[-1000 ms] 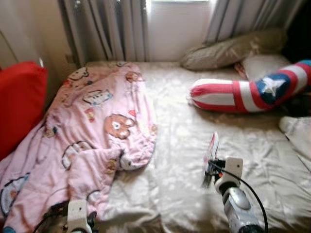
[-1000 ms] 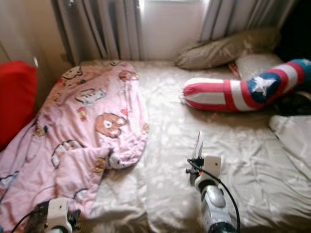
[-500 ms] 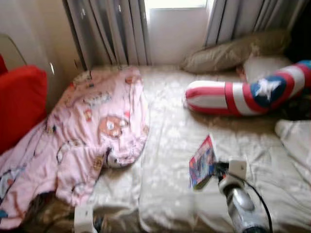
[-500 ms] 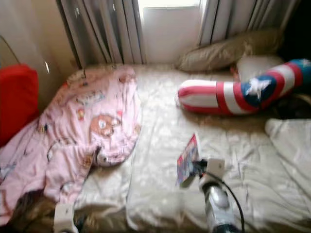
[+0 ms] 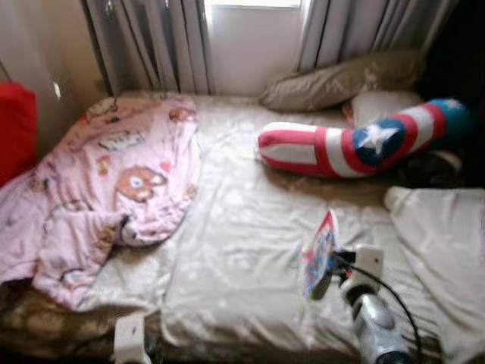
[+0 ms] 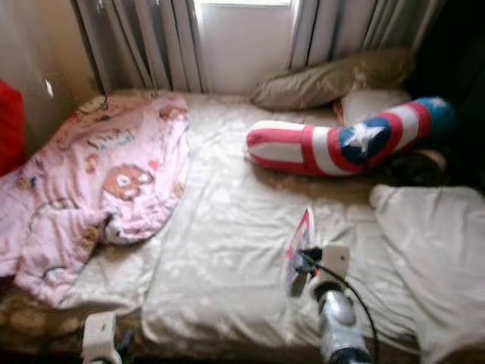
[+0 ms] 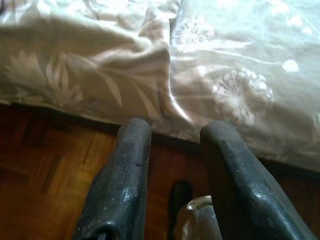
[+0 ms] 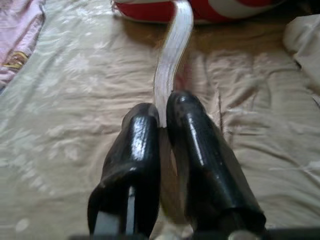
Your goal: Clean up the room
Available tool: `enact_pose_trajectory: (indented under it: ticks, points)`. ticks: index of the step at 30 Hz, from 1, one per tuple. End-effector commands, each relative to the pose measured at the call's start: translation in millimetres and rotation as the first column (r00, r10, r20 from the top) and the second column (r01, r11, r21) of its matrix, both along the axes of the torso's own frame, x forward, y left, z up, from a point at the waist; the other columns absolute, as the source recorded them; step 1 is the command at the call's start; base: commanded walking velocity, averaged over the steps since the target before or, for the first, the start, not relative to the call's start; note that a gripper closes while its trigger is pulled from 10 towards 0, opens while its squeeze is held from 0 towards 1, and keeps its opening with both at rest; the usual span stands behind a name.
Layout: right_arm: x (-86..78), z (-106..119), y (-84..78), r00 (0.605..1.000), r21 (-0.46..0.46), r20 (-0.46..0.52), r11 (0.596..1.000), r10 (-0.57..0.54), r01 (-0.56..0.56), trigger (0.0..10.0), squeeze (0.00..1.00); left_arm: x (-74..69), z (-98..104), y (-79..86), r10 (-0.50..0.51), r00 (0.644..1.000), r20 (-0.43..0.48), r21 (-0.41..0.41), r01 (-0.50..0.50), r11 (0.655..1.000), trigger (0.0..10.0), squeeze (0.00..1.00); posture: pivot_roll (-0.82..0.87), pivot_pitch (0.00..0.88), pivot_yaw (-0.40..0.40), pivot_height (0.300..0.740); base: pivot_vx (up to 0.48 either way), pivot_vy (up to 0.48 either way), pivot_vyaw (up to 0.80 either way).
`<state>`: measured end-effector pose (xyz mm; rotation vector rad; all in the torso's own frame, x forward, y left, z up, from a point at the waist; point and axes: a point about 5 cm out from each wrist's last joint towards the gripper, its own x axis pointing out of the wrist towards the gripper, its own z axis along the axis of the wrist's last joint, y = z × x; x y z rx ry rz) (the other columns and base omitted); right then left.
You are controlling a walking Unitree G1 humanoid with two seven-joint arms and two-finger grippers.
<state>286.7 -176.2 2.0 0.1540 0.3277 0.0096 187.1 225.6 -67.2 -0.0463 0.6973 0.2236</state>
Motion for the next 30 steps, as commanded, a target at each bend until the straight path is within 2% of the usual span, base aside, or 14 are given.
enact_pose_trajectory:
  ticks: [1,10,21,23,28,30]
  points:
    - [6.7,10.0,-8.1,0.998,-0.018,0.052,1.0,-0.018,0.019,10.0,0.0,3.2,1.4,-1.3,0.006,1.0,0.009,-0.002,-0.006,1.0,10.0,0.0,0.07,0.0,-0.02,0.74,0.0,0.0,0.0]
    - [5.7,8.3,-8.4,0.999,-0.018,0.042,1.0,-0.024,0.025,10.0,0.0,3.4,1.0,-2.8,0.008,1.0,0.009,-0.006,-0.008,1.0,10.0,0.0,0.07,0.0,-0.02,0.74,0.0,0.0,0.0]
    - [-4.0,-5.0,-7.1,0.999,-0.051,-0.039,0.999,-0.003,0.001,10.0,0.0,2.1,0.3,-3.0,0.012,1.0,0.005,-0.007,-0.012,1.0,10.0,0.0,0.07,0.0,-0.021,0.74,0.0,0.0,0.0]
    - [-18.2,-19.0,-15.9,0.992,-0.084,-0.119,0.996,-0.032,0.022,10.0,0.0,0.8,-0.5,-3.1,0.012,1.0,0.0,-0.007,-0.012,1.0,10.0,0.0,0.07,0.0,-0.016,0.74,0.0,0.0,0.0]
    - [-29.3,-27.5,-26.7,0.983,-0.115,-0.166,0.992,-0.078,0.059,10.0,0.0,-0.7,-1.1,-2.5,0.013,1.0,-0.004,-0.006,-0.013,1.0,10.0,0.0,0.07,0.0,-0.016,0.74,0.0,0.0,0.0]
    - [-39.4,-34.4,-32.9,0.976,-0.137,-0.199,0.988,-0.093,0.067,10.0,0.0,-2.3,-1.6,-1.2,0.014,1.0,-0.008,-0.004,-0.014,1.0,10.0,0.0,0.07,0.0,-0.012,0.74,0.0,0.0,0.0]
